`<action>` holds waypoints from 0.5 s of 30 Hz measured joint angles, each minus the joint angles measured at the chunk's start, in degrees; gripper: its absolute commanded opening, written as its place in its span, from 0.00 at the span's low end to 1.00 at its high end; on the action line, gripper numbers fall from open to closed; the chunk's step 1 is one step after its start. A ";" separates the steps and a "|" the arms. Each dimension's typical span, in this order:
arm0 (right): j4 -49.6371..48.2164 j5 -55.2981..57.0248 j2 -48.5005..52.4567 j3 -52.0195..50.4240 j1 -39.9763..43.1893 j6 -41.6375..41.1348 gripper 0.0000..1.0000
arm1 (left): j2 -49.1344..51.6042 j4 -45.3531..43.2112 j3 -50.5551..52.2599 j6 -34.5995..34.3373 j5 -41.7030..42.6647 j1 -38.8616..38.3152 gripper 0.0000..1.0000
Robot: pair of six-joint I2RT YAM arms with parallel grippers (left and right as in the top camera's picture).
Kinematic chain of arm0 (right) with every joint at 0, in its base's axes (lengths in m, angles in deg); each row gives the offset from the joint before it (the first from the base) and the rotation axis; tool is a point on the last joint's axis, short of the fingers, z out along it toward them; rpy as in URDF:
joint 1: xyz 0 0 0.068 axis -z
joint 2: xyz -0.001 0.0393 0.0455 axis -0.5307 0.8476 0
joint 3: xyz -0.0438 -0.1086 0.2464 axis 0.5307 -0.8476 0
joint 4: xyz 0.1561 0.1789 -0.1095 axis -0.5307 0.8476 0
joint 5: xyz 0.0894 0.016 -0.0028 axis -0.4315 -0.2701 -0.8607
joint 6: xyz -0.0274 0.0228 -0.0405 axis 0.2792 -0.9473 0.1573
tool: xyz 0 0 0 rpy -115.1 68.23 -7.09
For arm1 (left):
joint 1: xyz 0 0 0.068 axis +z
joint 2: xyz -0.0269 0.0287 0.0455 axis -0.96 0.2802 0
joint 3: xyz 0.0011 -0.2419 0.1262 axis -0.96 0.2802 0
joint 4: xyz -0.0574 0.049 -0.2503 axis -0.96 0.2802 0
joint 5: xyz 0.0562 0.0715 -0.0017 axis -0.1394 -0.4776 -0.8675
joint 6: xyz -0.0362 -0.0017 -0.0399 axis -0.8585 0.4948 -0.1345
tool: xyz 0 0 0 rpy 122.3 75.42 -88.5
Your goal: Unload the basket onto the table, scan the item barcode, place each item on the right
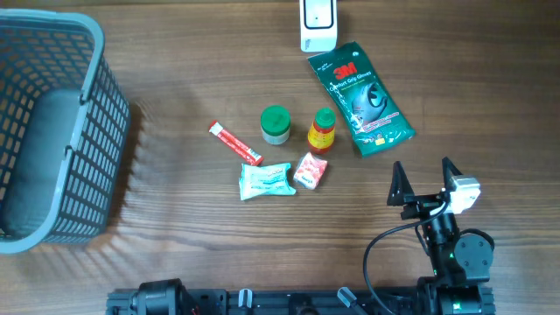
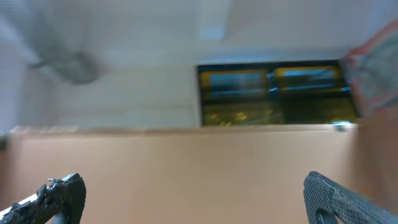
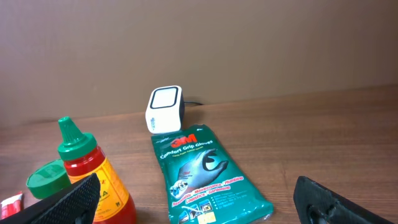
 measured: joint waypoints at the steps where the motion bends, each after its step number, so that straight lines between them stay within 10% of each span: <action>1: 0.00 0.00 0.00 0.00 0.00 0.00 1.00 | 0.00 -0.04 1.14 -0.13 -2.60 0.00 1.00; 15: 0.00 0.00 0.00 0.00 0.00 0.00 1.00 | 0.00 -5.38 16.13 -0.81 -15.28 5.88 1.00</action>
